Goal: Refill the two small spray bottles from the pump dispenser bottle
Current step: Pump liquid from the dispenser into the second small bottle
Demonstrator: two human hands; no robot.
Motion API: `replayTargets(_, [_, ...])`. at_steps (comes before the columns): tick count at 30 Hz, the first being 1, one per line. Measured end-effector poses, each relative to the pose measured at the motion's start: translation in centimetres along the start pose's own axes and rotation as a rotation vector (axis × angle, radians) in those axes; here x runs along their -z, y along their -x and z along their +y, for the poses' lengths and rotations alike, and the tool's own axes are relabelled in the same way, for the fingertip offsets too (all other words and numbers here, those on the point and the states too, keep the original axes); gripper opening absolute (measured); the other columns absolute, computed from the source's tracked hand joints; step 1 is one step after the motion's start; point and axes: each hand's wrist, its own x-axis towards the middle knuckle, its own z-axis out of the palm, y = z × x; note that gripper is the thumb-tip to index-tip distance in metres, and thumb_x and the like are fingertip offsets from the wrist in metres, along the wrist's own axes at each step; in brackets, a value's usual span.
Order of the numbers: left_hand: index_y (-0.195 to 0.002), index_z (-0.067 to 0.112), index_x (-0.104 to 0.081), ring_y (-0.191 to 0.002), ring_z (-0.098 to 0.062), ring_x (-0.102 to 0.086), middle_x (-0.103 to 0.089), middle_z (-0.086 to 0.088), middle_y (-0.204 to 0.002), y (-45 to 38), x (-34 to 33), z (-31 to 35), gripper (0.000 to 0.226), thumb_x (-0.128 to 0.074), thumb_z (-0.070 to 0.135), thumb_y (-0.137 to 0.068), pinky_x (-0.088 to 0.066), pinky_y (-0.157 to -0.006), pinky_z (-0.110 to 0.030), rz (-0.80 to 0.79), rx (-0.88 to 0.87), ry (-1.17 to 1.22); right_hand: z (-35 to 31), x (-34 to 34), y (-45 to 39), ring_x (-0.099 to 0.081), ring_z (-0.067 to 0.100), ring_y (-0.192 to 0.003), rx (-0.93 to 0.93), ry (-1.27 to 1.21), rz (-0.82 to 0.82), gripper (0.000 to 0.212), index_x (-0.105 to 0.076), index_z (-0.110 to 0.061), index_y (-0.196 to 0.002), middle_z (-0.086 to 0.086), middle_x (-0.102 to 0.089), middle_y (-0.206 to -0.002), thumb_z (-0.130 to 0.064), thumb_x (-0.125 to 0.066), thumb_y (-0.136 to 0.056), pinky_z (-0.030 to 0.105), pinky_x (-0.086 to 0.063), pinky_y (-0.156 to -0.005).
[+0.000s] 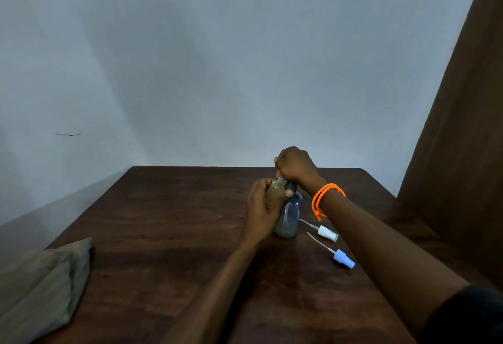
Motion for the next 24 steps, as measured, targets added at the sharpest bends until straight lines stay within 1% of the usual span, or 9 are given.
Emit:
replayTargets(5, [-0.101, 0.021, -0.065, -0.093, -0.011, -0.064, -0.067, 0.006, -0.098, -0.14, -0.09, 0.13, 0.041, -0.072, 0.057, -0.082, -0.051, -0.075, -0.027, 0.012, 0.009, -0.002, -0.37, 0.71, -0.11, -0.067, 0.028, -0.085, -0.003, 0.006, -0.025, 0.024, -0.068, -0.008, -0.080, 0.008, -0.075, -0.082, -0.024, -0.051, -0.085, 0.040, -0.059, -0.076])
replayTargets(7, [-0.102, 0.022, -0.065, -0.093, -0.009, -0.064, -0.067, 0.006, -0.099, -0.24, -0.05, 0.24, 0.043, -0.070, 0.059, -0.081, -0.051, -0.075, -0.026, 0.013, 0.017, -0.001, -0.36, 0.72, -0.22, -0.068, 0.027, -0.085, -0.004, 0.001, -0.020, 0.024, -0.069, -0.008, -0.082, 0.008, -0.075, -0.083, -0.025, -0.052, -0.086, 0.040, -0.059, -0.077])
replayTargets(12, [-0.098, 0.027, -0.063, -0.091, -0.009, -0.063, -0.066, 0.003, -0.098, -0.31, -0.06, 0.20, 0.034, -0.070, 0.056, -0.081, -0.048, -0.073, -0.022, 0.016, 0.018, 0.002, -0.24, 0.18, -0.07, -0.069, 0.028, -0.083, 0.017, 0.013, 0.007, 0.023, -0.068, -0.009, -0.079, 0.008, -0.075, -0.082, -0.025, -0.052, -0.087, 0.041, -0.060, -0.076])
replayTargets(14, [-0.097, 0.029, -0.062, -0.092, -0.010, -0.063, -0.067, 0.004, -0.098, -0.26, -0.04, 0.20, 0.030, -0.072, 0.054, -0.082, -0.047, -0.074, -0.021, 0.018, 0.008, 0.000, -0.30, 0.19, 0.09, -0.068, 0.028, -0.082, 0.012, 0.017, 0.023, 0.024, -0.068, -0.010, -0.079, 0.008, -0.075, -0.082, -0.025, -0.052, -0.088, 0.039, -0.059, -0.074])
replayTargets(16, [-0.099, 0.024, -0.064, -0.093, -0.010, -0.064, -0.067, 0.004, -0.099, -0.13, -0.09, 0.23, 0.035, -0.072, 0.053, -0.083, -0.049, -0.075, -0.023, 0.023, -0.004, 0.007, -0.43, 0.27, 0.26, -0.067, 0.029, -0.083, -0.003, 0.004, 0.020, 0.024, -0.069, -0.008, -0.081, 0.008, -0.074, -0.082, -0.024, -0.053, -0.088, 0.037, -0.058, -0.074])
replayTargets(18, [-0.100, 0.020, -0.065, -0.093, -0.010, -0.065, -0.068, 0.005, -0.098, -0.04, -0.10, 0.34, 0.039, -0.072, 0.053, -0.082, -0.052, -0.077, -0.027, 0.032, 0.003, 0.027, -0.54, 0.37, 0.18, -0.068, 0.029, -0.084, -0.009, -0.028, -0.011, 0.025, -0.070, -0.007, -0.082, 0.010, -0.075, -0.082, -0.025, -0.052, -0.086, 0.041, -0.059, -0.078])
replayTargets(21, [-0.101, 0.021, -0.065, -0.093, -0.012, -0.066, -0.069, 0.006, -0.098, 0.01, -0.10, 0.29, 0.036, -0.074, 0.051, -0.083, -0.054, -0.078, -0.035, 0.029, 0.007, 0.038, -0.53, 0.62, -0.15, -0.070, 0.030, -0.086, -0.009, -0.077, -0.062, 0.028, -0.072, -0.006, -0.085, 0.013, -0.075, -0.082, -0.026, -0.053, -0.083, 0.047, -0.060, -0.083])
replayTargets(24, [-0.101, 0.022, -0.065, -0.093, -0.011, -0.066, -0.069, 0.006, -0.098, -0.07, 0.00, 0.25, 0.032, -0.076, 0.047, -0.085, -0.055, -0.078, -0.036, 0.022, 0.011, 0.034, -0.96, 0.93, 0.02, -0.070, 0.032, -0.091, -0.006, -0.095, -0.083, 0.028, -0.073, -0.003, -0.088, 0.015, -0.075, -0.086, -0.022, -0.053, -0.084, 0.047, -0.059, -0.086])
